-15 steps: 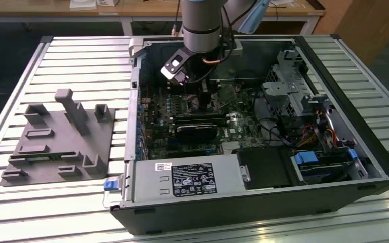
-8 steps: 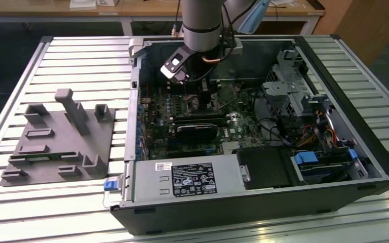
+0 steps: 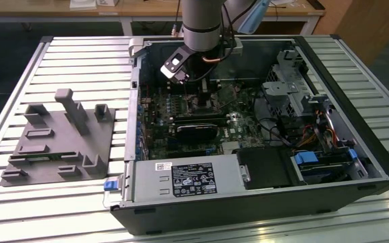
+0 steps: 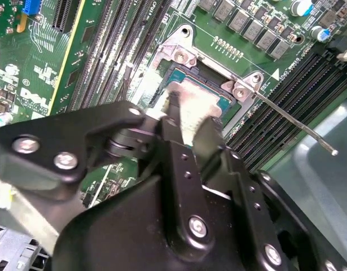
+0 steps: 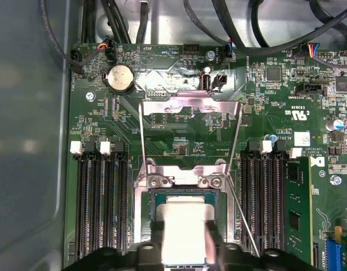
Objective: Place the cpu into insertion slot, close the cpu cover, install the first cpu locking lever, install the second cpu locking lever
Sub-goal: 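Place the cpu into insertion slot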
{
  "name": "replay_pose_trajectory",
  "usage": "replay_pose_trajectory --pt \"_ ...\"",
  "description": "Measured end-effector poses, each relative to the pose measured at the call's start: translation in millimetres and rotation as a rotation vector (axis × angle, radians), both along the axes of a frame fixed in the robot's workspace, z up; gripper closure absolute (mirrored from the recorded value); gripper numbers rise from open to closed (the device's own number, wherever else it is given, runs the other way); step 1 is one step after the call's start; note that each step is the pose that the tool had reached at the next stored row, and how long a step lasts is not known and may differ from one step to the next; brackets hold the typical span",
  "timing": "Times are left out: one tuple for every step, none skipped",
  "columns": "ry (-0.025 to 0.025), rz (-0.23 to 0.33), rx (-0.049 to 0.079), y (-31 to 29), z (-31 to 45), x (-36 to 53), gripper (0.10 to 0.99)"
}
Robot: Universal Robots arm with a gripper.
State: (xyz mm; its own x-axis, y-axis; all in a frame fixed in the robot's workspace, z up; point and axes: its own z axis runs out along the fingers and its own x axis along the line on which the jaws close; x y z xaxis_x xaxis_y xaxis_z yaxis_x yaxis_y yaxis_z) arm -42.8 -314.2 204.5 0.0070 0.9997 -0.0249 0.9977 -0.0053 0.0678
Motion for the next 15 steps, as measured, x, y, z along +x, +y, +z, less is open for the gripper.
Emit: replay_pose_trajectory --pt "0.0000 0.000 0.000 0.0 0.0 0.0 0.725" --pt "0.0000 0.000 0.000 0.0 0.1 0.0 0.725" --pt "0.0000 0.000 0.000 0.0 0.1 0.0 0.784" --pt "0.0000 0.000 0.000 0.0 0.2 0.0 0.843" --pt "0.0000 0.000 0.000 0.0 0.2 0.0 0.843" --pt "0.0000 0.000 0.000 0.0 0.3 0.0 0.902" --pt "0.0000 0.000 0.000 0.0 0.3 0.0 0.961" --pt "0.0000 0.000 0.000 0.0 0.4 0.0 0.961" --pt "0.0000 0.000 0.000 0.0 0.4 0.0 0.980" --pt "0.0000 0.000 0.000 0.0 0.5 0.0 0.980" --pt "0.0000 0.000 0.000 0.0 0.5 0.0 0.980" --pt "0.0000 0.000 0.000 0.0 0.6 0.0 0.980" --pt "0.0000 0.000 0.000 0.0 0.6 0.0 0.980" --pt "0.0000 0.000 0.000 0.0 0.6 0.1 0.980" --pt "0.0001 0.000 0.000 -0.1 0.6 0.1 0.980"
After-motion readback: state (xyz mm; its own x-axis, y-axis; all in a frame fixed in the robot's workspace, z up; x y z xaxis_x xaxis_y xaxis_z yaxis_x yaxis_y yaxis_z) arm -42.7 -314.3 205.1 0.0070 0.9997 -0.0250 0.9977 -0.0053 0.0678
